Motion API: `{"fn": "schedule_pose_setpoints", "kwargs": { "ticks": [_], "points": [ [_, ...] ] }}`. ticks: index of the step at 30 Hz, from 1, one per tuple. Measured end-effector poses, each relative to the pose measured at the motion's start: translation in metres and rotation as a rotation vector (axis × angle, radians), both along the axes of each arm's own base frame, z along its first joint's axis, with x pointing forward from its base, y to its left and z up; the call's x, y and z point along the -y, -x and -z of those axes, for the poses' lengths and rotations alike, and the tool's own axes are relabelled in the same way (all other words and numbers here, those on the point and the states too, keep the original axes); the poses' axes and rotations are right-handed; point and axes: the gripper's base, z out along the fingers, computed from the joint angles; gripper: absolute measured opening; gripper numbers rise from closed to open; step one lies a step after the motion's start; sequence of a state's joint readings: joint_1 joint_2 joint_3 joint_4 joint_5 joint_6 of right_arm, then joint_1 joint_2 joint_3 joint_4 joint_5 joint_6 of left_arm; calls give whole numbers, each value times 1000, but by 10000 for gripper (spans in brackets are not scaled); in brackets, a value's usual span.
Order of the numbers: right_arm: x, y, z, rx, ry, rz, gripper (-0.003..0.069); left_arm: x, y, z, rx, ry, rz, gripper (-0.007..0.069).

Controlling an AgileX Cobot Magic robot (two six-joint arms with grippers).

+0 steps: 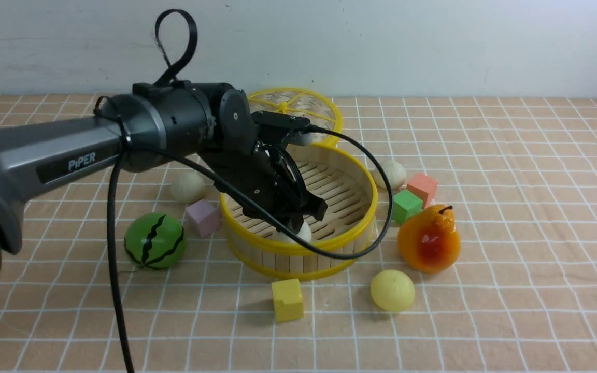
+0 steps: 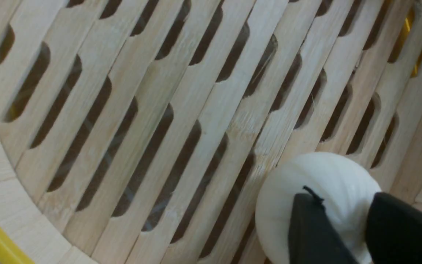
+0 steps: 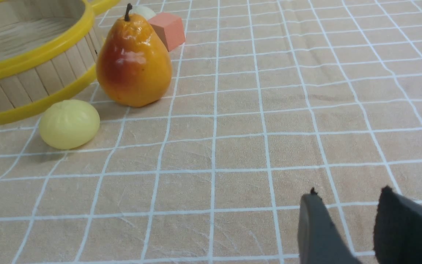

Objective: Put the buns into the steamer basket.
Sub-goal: Use the left arm to put the steamed stuffed bun into the steamer, then use the left arm to grab a steamed stuffed bun

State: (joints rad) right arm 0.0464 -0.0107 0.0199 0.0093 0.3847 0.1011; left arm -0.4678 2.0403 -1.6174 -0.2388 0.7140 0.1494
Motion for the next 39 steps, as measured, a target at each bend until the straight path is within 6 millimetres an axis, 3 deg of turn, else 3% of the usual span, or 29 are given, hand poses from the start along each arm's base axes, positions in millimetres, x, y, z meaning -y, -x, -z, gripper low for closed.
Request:
{"fn": "schedule_pose_setpoints", "kwargs": {
  "ticks": [1, 4, 6, 9, 10, 11, 12, 13, 15, 16, 17, 19, 26, 39],
  "points": [
    [0, 0, 0, 0, 0, 0, 241, 0, 0, -1, 2, 1, 1, 249],
    [0, 0, 0, 0, 0, 0, 241, -2, 3, -16, 23, 3, 9, 403],
    [0, 0, 0, 0, 0, 0, 241, -6, 9, -36, 47, -6, 12, 454],
    [0, 0, 0, 0, 0, 0, 241, -20, 18, -68, 95, -31, -27, 449],
    [0, 0, 0, 0, 0, 0, 241, -35, 20, -85, 118, -61, -85, 404],
    [0, 0, 0, 0, 0, 0, 241, -37, 20, -86, 114, -58, -95, 396],
    [0, 0, 0, 0, 0, 0, 241, -54, 15, -89, 113, -79, -160, 337],
    [0, 0, 0, 0, 0, 0, 241, -71, 6, -84, 103, -97, -219, 277],
    [0, 0, 0, 0, 0, 0, 241, -90, -9, -68, 77, -117, -273, 226],
    [0, 0, 0, 0, 0, 0, 241, -92, -10, -66, 74, -119, -277, 217],
    [0, 0, 0, 0, 0, 0, 241, -106, -24, -48, 62, -132, -299, 198],
    [0, 0, 0, 0, 0, 0, 241, -113, -34, -33, 61, -130, -306, 202],
    [0, 0, 0, 0, 0, 0, 241, -123, -61, -2, 131, -112, -325, 306],
    [0, 0, 0, 0, 0, 0, 241, -121, -84, 15, 158, -116, -323, 323]
  ]
}}
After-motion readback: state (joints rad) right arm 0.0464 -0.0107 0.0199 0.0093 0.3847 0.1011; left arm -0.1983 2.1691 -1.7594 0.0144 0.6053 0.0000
